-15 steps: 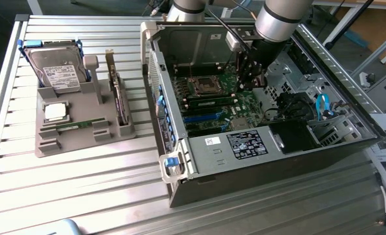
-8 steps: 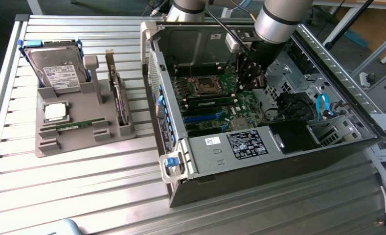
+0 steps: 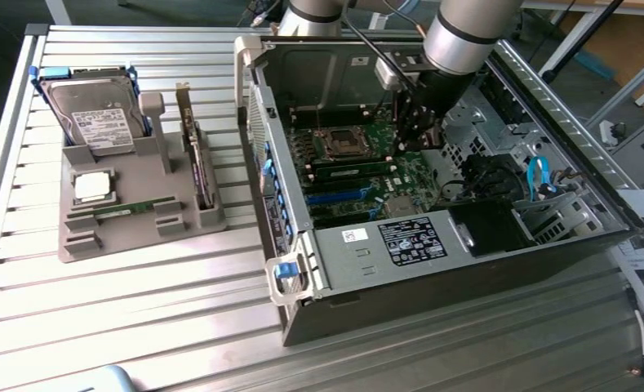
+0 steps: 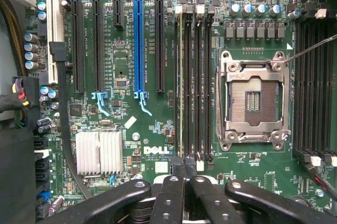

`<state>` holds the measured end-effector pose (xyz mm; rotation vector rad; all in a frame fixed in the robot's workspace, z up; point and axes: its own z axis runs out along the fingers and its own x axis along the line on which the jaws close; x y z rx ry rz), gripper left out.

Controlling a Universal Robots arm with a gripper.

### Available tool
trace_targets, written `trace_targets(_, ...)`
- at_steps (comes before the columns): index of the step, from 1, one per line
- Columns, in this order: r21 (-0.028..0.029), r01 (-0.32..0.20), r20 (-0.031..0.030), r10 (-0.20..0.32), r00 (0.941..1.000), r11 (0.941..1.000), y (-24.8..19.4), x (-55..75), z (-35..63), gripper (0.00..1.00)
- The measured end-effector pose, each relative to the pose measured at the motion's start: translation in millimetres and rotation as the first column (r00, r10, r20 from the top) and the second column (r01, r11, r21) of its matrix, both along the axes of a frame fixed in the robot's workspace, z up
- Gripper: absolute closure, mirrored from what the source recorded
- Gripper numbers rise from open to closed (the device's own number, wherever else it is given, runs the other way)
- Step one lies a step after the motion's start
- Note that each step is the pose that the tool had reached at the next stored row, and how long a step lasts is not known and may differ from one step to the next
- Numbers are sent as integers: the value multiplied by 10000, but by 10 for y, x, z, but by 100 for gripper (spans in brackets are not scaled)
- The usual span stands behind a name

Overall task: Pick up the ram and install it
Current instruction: 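Press down the ram until it locks into place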

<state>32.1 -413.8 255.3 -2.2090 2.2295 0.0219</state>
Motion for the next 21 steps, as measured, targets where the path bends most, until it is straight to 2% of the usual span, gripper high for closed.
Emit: trace_targets(21,0,1,0,-1,10000,10000,8,31,-37,89)
